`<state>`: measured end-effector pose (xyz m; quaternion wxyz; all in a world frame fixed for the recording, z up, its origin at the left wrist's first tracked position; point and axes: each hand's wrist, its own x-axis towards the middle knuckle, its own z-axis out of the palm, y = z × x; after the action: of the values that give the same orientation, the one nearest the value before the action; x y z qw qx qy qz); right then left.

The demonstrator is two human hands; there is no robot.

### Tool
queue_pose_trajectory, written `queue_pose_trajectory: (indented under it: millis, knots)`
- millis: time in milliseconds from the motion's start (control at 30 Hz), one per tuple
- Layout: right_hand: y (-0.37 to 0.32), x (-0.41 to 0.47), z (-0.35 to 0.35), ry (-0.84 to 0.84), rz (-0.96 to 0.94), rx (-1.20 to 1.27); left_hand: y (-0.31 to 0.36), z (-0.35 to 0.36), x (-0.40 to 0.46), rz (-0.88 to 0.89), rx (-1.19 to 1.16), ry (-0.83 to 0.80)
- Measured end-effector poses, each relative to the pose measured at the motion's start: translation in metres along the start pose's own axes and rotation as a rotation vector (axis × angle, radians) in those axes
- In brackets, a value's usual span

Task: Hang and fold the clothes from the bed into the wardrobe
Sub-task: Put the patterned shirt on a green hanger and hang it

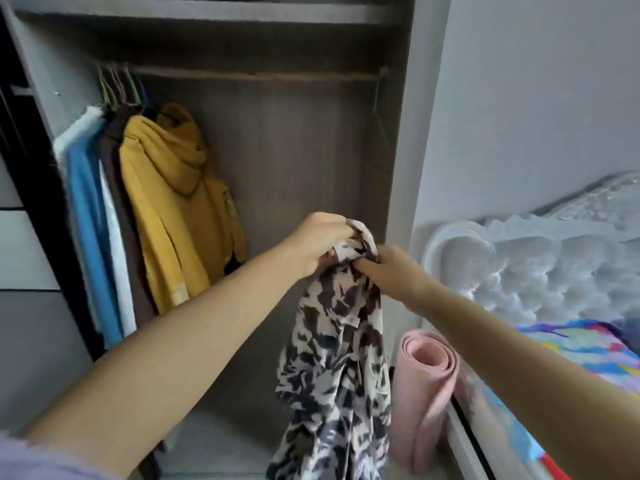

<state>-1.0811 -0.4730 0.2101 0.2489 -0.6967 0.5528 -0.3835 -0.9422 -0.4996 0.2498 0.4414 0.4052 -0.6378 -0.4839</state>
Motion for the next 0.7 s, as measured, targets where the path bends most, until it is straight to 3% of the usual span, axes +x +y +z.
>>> queue_pose_trajectory:
  millis: [67, 233, 333, 433, 567, 633, 700]
  knots:
    - [0.003, 0.029, 0.004, 0.065, 0.106, 0.162, -0.018, -0.026, 0.013, 0.015, -0.080, 0.008]
    - [-0.008, 0.099, 0.008, -0.013, 0.115, 0.590, -0.077, -0.071, 0.037, -0.106, 0.218, -0.314]
    - [-0.012, 0.131, 0.015, -0.004, 0.096, 0.696, -0.094, -0.083, 0.052, -0.096, 0.300, -0.332]
    - [-0.005, 0.155, 0.018, 0.058, 0.111, 0.767, -0.121, -0.109, 0.070, 0.001, 0.547, -0.144]
    - [0.010, 0.176, 0.024, 0.139, 0.117, 0.685, -0.147, -0.151, 0.095, -0.049, 0.815, 0.179]
    - [0.019, 0.182, 0.030, 0.138, 0.137, 0.647, -0.139, -0.176, 0.114, -0.067, 0.786, 0.311]
    - [0.028, 0.186, 0.035, 0.125, 0.232, 0.646, -0.124, -0.202, 0.139, -0.074, 0.609, 0.469]
